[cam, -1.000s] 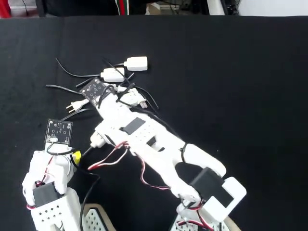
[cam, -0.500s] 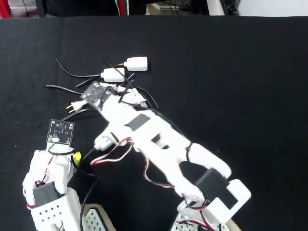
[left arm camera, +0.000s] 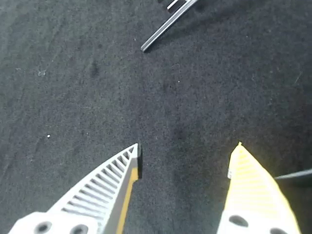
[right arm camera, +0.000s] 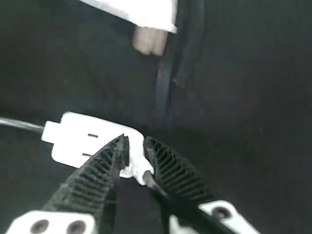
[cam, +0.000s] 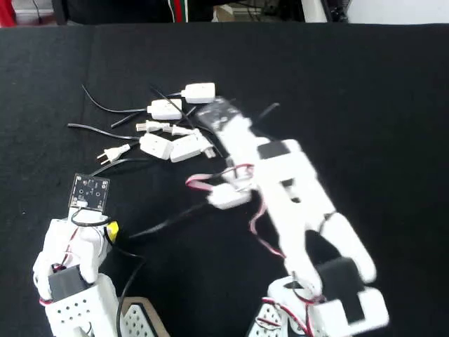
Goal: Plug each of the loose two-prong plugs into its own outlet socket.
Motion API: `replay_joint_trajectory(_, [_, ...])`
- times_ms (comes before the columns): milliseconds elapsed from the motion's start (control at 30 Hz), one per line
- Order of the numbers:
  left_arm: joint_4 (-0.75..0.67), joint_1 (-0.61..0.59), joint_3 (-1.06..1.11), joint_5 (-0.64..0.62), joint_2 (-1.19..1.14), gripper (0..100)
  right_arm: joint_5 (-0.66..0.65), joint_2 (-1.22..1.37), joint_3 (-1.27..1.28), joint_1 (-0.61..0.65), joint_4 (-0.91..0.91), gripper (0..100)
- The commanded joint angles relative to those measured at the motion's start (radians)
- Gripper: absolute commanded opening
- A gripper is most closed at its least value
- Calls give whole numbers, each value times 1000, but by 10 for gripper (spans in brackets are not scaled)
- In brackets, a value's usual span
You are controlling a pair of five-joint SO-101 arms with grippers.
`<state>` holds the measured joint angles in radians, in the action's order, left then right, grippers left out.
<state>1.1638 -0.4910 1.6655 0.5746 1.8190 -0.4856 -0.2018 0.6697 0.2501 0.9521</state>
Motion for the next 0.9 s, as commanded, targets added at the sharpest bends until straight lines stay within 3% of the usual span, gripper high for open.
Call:
replay_joint_trajectory(0, [-5,-4,-8,2,8,293,-83,-93,4,-127,75,11])
replay_joint_trajectory(133, [-5,-4,-8,2,8,293,-210,-116,74,-315,37,11])
replay_joint_trajectory(433, [-3,-4,-8,2,8,293,-468,-97,122,-773,-344,11])
replay_joint_trajectory(667, [-2,-1,-8,2,8,293,-509,130,8,-967,-597,12])
replay_joint_trajectory(867, [5,53,-8,2,6,293,-503,410,-249,-1062,-582,15])
